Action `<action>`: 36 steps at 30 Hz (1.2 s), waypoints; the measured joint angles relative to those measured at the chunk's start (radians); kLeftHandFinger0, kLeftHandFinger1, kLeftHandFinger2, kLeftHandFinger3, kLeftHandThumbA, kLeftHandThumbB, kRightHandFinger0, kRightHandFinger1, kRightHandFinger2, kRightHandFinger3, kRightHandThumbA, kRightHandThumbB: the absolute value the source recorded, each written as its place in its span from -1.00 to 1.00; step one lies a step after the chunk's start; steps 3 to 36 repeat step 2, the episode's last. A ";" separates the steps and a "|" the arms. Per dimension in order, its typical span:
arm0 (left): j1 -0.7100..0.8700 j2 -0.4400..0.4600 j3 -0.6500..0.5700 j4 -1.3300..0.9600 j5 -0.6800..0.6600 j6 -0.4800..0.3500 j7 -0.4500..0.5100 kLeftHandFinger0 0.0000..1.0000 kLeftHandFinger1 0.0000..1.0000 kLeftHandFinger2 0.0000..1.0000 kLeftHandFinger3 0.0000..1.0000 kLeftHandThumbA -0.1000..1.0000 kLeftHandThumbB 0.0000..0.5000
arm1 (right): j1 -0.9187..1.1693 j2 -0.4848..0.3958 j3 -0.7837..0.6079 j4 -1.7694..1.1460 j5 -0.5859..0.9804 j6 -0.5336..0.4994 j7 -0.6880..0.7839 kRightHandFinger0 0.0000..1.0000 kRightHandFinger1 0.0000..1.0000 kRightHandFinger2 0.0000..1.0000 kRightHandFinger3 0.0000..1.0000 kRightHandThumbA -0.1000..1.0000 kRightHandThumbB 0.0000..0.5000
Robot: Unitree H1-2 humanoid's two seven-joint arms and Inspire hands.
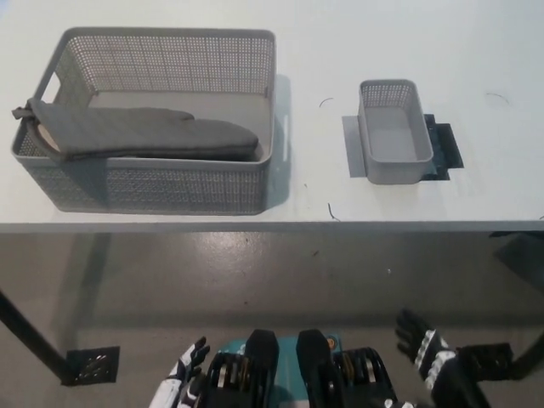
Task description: Usethe right hand to pick up a oven gloves on top of a leveled container and place it into another larger container on the left side
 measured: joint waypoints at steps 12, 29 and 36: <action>0.003 0.001 -0.002 0.000 0.000 -0.002 0.000 1.00 1.00 1.00 1.00 1.00 -0.30 | 0.000 0.000 0.000 0.020 0.000 -0.008 0.005 1.00 1.00 1.00 1.00 1.00 -0.12; 0.003 0.001 -0.002 0.000 0.000 -0.002 0.000 1.00 1.00 1.00 1.00 1.00 -0.30 | 0.000 0.000 0.000 0.020 0.000 -0.008 0.005 1.00 1.00 1.00 1.00 1.00 -0.12; 0.003 0.001 -0.002 0.000 0.000 -0.002 0.000 1.00 1.00 1.00 1.00 1.00 -0.30 | 0.000 0.000 0.000 0.020 0.000 -0.008 0.005 1.00 1.00 1.00 1.00 1.00 -0.12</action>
